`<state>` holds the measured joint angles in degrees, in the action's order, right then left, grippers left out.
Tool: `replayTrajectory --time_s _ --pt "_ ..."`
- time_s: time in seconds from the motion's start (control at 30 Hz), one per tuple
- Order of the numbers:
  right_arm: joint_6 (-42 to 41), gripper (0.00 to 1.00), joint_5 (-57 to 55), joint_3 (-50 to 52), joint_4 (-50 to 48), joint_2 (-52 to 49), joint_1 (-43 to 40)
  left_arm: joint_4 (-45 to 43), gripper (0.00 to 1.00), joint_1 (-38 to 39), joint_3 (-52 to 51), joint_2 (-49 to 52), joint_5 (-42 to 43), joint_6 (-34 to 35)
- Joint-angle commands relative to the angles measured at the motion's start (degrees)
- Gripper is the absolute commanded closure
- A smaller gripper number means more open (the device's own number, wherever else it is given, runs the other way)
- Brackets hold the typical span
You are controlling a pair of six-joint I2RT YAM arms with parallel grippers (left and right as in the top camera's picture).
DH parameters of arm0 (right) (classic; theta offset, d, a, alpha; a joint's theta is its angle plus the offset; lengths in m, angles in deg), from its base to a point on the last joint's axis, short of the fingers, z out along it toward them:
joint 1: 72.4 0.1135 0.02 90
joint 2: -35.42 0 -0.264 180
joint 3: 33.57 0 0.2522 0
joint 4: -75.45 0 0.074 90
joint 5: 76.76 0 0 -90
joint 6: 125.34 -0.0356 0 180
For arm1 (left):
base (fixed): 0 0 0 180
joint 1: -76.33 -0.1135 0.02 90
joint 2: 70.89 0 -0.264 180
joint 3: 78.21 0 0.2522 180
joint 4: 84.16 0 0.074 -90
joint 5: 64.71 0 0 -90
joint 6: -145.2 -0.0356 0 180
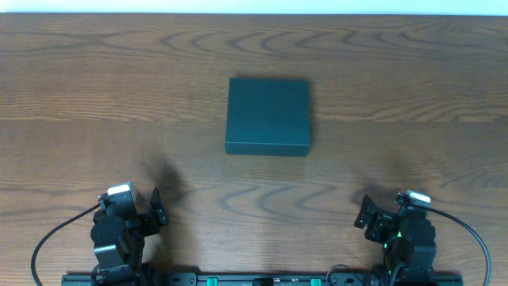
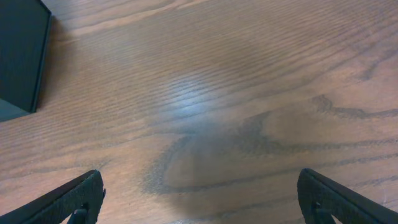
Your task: Pack container
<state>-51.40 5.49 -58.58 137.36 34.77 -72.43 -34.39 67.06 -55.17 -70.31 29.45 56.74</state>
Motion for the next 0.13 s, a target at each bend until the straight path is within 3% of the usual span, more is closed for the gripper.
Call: replayTrajectory --time_s 0.0,0.1 --pt "0.72 0.01 -1.05 0.48 0.04 0.28 0.48 0.11 0.05 -0.02 -0.26 -0.33 0.28 0.59" --pt "0.70 0.01 -1.05 0.48 0.04 0.28 0.48 0.11 0.05 -0.02 -0.26 -0.33 0.28 0.59"
